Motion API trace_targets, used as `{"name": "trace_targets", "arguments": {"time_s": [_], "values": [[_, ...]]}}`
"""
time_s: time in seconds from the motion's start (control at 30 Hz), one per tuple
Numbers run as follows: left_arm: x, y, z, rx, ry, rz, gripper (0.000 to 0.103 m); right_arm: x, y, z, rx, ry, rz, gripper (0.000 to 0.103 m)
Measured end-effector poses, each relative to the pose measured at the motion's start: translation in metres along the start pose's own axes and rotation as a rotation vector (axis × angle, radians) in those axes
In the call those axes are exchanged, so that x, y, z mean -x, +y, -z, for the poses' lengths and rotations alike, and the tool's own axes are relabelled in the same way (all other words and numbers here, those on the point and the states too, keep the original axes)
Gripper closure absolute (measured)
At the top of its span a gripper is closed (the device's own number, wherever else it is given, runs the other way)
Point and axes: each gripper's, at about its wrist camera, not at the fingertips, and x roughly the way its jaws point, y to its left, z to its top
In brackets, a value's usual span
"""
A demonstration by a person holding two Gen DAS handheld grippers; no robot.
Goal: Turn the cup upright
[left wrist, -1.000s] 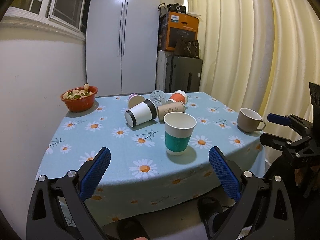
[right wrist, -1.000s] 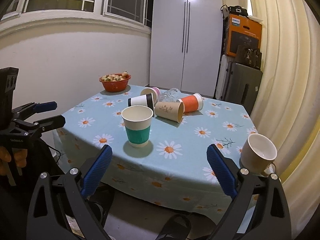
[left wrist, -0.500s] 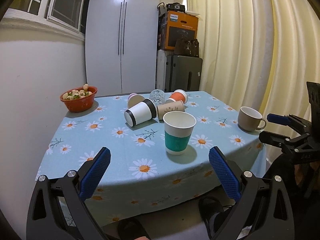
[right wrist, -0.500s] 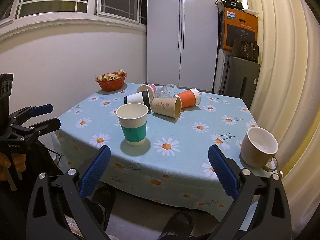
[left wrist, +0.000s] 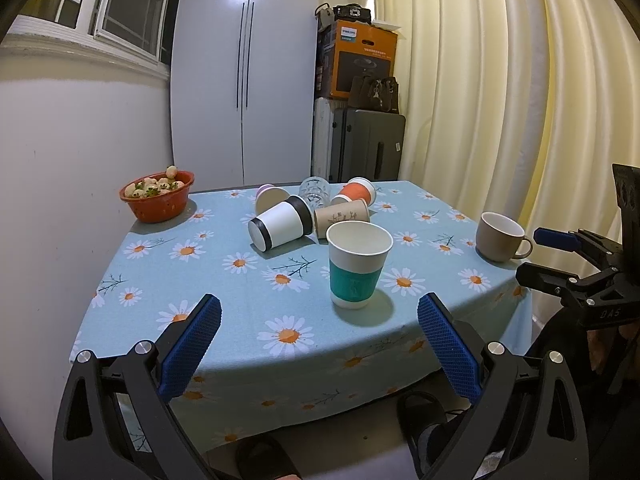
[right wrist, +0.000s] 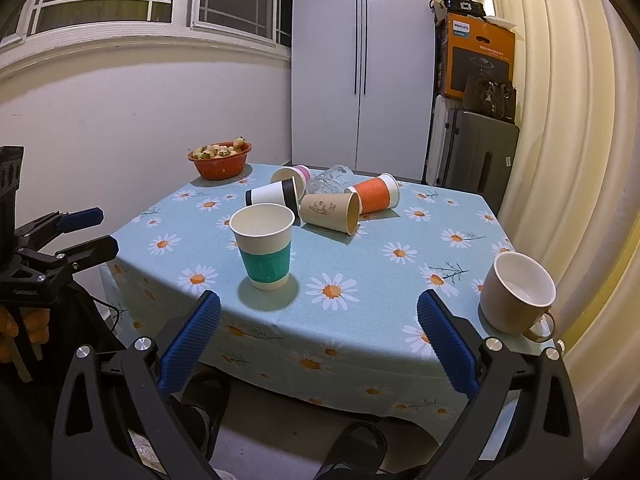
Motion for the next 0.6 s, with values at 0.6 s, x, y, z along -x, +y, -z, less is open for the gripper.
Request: {"name": "trace_targets", "arguments": {"time_s": [0.6], "values": [[0.0012,0.0027,0.0006,-0.007,0.002,0.004,0.007,-0.0003,-0.0013,0.0006,-0.006,0.003,0.003,0.005]]}}
